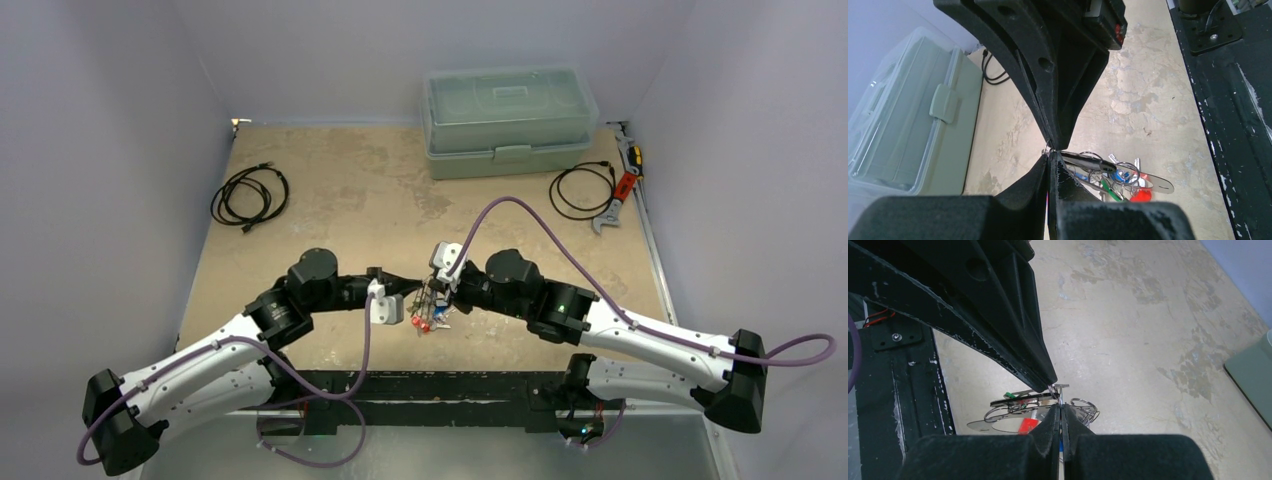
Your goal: Put the keys on the keyring
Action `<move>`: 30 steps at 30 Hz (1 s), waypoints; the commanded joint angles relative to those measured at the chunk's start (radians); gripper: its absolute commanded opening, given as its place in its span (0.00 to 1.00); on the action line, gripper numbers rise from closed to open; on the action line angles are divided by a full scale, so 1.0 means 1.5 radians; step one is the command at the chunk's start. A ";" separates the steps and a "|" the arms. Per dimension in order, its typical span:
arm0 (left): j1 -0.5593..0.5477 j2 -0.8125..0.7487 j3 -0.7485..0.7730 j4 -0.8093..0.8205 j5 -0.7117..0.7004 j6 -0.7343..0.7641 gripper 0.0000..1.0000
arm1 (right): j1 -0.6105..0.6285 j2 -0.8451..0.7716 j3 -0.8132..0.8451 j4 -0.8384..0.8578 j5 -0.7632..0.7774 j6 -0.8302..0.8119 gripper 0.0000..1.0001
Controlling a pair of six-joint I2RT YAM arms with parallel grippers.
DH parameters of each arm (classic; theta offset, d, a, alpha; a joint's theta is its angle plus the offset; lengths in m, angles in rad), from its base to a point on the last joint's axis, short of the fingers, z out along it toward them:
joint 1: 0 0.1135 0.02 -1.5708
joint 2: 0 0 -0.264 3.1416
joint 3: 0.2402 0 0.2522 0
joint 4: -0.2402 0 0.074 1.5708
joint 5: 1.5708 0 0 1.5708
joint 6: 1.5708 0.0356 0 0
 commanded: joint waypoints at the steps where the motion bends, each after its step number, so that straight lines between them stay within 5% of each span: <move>1: 0.011 0.006 0.033 0.018 -0.009 -0.019 0.00 | 0.006 -0.020 0.033 0.032 0.025 -0.009 0.00; 30: 0.035 0.015 0.034 0.038 0.027 -0.039 0.00 | 0.027 -0.003 0.041 0.027 0.040 -0.015 0.00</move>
